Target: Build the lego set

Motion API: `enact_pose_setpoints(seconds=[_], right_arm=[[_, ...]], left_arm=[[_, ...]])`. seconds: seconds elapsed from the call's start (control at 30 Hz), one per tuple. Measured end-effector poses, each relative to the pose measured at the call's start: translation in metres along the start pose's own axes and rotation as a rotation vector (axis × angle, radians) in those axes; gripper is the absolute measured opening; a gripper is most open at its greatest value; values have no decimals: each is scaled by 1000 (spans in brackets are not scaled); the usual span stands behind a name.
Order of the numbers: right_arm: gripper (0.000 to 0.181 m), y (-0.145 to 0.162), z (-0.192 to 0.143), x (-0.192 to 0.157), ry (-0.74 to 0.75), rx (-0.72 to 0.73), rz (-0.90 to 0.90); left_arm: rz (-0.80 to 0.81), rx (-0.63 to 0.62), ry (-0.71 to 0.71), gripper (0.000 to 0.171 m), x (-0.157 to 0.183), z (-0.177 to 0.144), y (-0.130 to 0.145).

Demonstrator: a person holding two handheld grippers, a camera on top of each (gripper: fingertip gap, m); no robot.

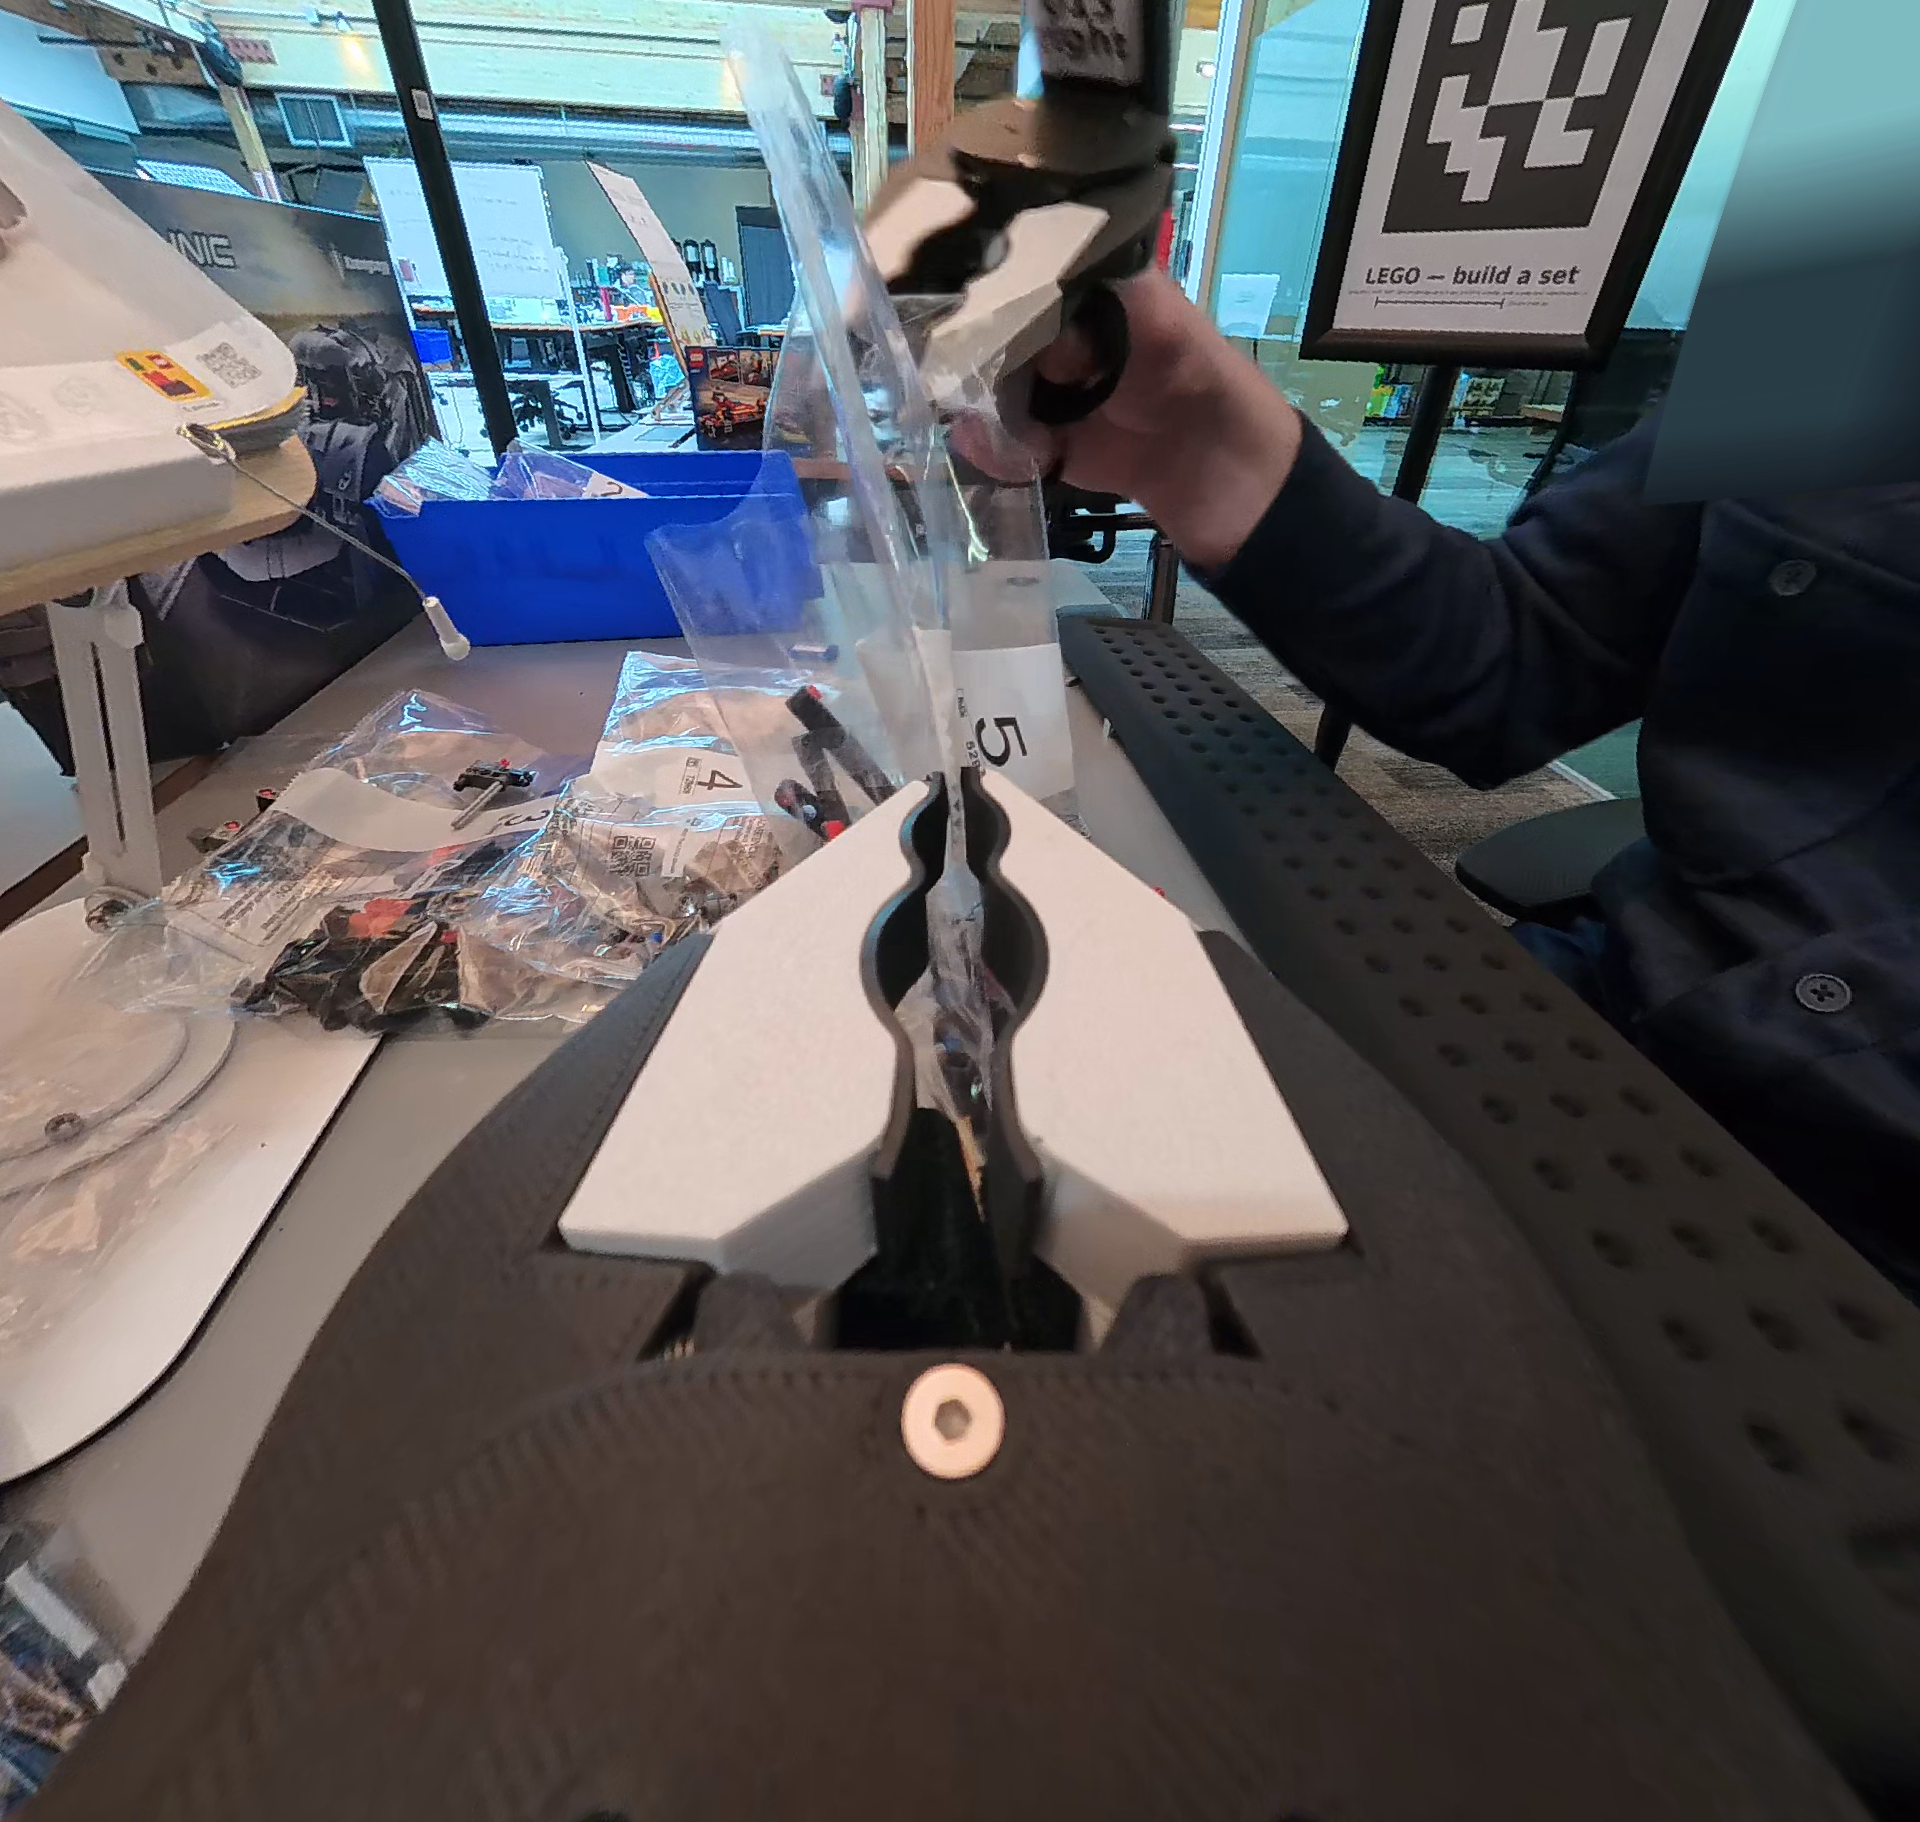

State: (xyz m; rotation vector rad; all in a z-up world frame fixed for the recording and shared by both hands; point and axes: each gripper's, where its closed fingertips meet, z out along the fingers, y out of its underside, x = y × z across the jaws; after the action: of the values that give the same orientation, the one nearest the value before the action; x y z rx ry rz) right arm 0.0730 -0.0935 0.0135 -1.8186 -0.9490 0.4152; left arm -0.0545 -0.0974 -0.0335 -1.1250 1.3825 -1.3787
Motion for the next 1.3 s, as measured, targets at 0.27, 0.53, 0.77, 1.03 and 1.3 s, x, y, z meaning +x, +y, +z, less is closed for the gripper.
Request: enact_pose_setpoints(seconds=[0.27,0.53,0.77,1.03,1.3], right_arm=[[28,121,-12,-68,-263,-328,30],[29,174,17,-120,-404,-488,-24],[5,182,25,-115,-377,-498,-23],[5,79,12,-50,-191,-197,-12],[9,-21,27,-13,-171,8,-35]], left_arm=[[3,-1,0,2,1,1,0],[1,-5,-2,2,0,1,1],[4,-7,1,2,1,2,0],[3,-5,2,2,1,2,0],[7,-5,5,2,2,2,-1]])
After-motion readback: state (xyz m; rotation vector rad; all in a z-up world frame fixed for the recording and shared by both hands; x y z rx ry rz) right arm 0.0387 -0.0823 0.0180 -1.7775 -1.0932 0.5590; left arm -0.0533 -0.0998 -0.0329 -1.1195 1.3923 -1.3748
